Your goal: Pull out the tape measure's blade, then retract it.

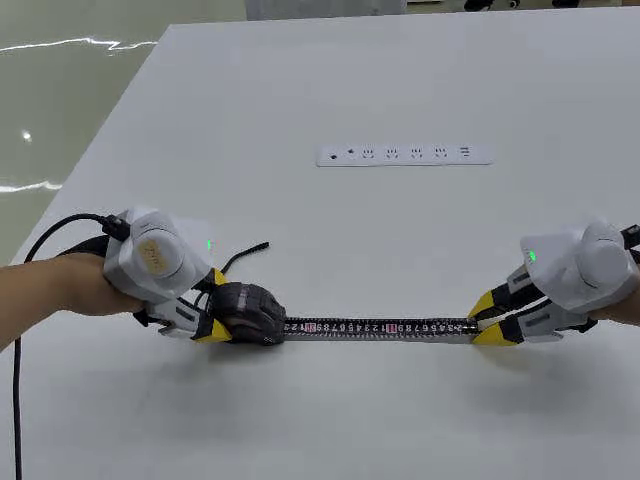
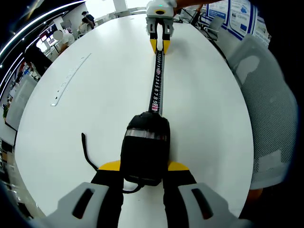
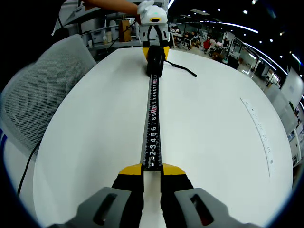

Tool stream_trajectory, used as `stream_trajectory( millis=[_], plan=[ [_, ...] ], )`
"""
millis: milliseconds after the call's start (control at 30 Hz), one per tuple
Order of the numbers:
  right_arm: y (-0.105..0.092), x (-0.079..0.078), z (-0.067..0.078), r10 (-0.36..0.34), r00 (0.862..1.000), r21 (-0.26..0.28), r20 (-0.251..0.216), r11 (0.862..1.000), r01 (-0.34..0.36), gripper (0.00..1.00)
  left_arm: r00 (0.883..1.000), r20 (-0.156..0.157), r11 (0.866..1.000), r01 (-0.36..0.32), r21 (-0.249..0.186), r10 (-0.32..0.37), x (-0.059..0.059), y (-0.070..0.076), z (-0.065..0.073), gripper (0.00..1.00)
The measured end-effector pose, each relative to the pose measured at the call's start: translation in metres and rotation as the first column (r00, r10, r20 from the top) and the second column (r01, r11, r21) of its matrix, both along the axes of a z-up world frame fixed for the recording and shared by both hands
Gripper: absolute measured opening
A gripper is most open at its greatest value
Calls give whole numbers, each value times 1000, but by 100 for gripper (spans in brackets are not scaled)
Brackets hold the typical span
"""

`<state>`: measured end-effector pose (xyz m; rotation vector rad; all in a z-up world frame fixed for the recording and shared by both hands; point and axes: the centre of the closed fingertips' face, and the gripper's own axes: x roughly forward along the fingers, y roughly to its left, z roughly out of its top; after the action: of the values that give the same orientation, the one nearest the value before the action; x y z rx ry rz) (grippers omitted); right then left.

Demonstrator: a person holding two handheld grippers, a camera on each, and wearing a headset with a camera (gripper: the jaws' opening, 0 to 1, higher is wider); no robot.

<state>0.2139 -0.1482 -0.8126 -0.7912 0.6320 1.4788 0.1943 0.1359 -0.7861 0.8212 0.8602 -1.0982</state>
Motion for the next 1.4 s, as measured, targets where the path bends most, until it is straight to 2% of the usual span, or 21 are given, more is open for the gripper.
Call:
stream_trajectory(
  millis=[167,233,300,433,500,600,633,667,967,1033,1100,1167,1300,1400],
  plan=[
    [0,-1,-1,2,1000,-8,2,1000,-2,11,1000,-2,1000,-5,1,5,2,3,-3,27],
    [1,-5,2,5,1000,-14,-12,1000,-5,12,1000,-6,1000,-5,6,5,2,2,-2,27],
    [-1,-1,-1,6,1000,-18,-3,1000,-7,12,1000,-6,1000,-5,12,6,3,2,-3,27],
    [2,-3,2,11,1000,-38,9,999,-11,13,1000,-11,1000,-12,17,12,0,-2,1,27],
    [1,-2,-1,-1,1000,-47,2,999,2,13,1000,-13,1000,-11,23,11,3,1,-2,27],
    [2,-3,0,-2,1000,-60,17,998,3,15,1000,-20,999,-15,32,15,8,6,-7,28],
    [0,-2,0,-11,1000,-63,15,998,12,15,1000,-22,999,-18,35,19,4,-1,-3,28],
    [-1,-1,-1,-5,1000,-64,24,998,7,15,1000,-23,999,-18,36,19,4,-1,-3,29],
    [-3,3,-2,-61,998,-56,36,996,63,21,1000,-18,999,-6,32,7,0,-6,-3,35],
    [-1,-1,5,-82,996,-46,36,995,84,21,1000,-22,1000,-9,29,10,1,-2,-6,37],
    [0,-1,8,-103,994,-33,32,994,104,21,1000,-21,1000,-12,29,13,-3,-5,-1,39],
    [-1,-2,12,-125,992,-23,24,992,126,22,1000,-16,999,-22,24,23,1,2,-4,41],
    [-4,0,15,-182,983,2,10,983,182,23,999,-13,999,-51,12,51,-7,0,6,42],
    [-4,-1,18,-205,979,17,8,979,204,23,997,-8,997,-80,-3,80,-6,5,6,43]
  ],
)
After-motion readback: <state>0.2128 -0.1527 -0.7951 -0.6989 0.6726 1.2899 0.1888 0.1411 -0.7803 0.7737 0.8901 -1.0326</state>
